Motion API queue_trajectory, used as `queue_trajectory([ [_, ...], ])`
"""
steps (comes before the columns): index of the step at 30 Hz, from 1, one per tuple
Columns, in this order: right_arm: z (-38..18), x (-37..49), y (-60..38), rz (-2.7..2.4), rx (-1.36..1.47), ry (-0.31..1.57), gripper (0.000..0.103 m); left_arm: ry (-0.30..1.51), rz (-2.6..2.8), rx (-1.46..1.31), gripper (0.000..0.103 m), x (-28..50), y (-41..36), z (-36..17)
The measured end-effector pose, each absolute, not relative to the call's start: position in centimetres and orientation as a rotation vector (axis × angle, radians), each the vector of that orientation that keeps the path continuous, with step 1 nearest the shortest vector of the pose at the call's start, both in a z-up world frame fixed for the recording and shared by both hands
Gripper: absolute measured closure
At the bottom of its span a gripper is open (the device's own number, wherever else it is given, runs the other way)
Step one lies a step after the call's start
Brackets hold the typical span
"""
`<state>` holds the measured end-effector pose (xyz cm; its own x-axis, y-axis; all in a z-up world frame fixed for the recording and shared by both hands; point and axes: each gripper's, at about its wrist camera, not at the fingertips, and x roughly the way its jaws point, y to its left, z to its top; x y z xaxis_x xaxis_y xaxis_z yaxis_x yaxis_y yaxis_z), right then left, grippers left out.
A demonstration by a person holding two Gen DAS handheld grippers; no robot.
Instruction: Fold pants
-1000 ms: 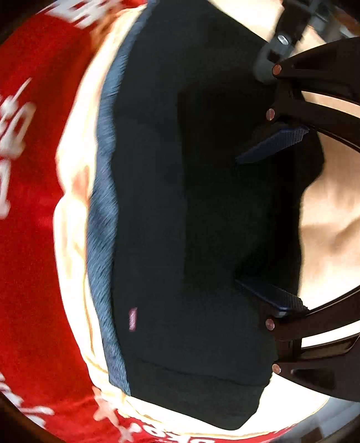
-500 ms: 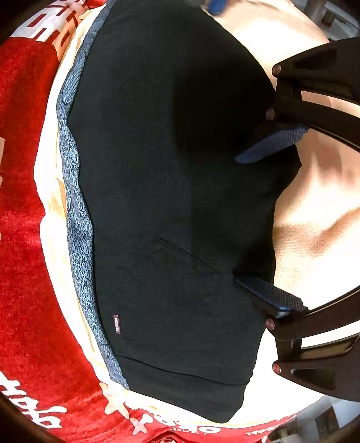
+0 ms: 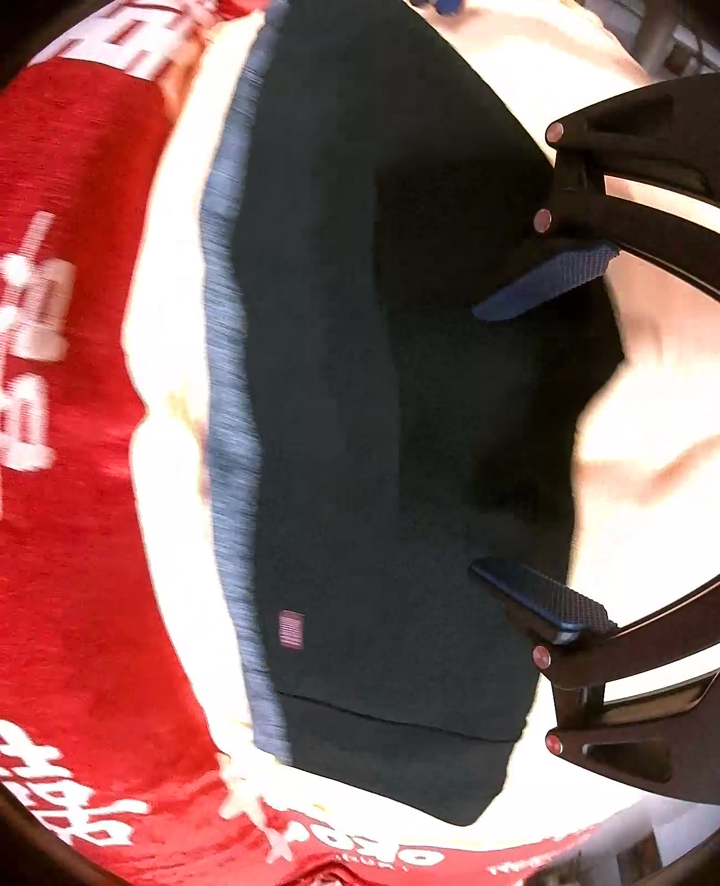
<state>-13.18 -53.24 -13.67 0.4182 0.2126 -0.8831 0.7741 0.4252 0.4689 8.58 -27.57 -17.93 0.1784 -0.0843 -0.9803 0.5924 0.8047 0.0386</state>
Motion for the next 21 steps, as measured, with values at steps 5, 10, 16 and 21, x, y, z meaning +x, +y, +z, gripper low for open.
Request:
queue_trajectory([
  [5, -13.7, -3.5, -52.0, -0.320, 0.886, 1.123, 0.065, 1.249, -0.558, 0.423, 0.015, 11.4, -33.2, -17.7],
  [10, -17.1, 2.2, -52.6, -0.327, 0.711, 1.219, 0.068, 1.248, -0.486, 0.467, 0.013, 14.3, -36.8, -21.9],
  [16, -17.6, -1.0, -57.0, -0.410, 0.712, 1.179, 0.090, 1.284, -0.414, 0.362, 0.008, 18.2, -31.7, -22.7],
  [21, -15.5, -2.6, -57.1, -0.481, 0.667, 1.235, 0.084, 1.231, -0.321, 0.558, 0.008, 18.2, -27.4, -21.8],
])
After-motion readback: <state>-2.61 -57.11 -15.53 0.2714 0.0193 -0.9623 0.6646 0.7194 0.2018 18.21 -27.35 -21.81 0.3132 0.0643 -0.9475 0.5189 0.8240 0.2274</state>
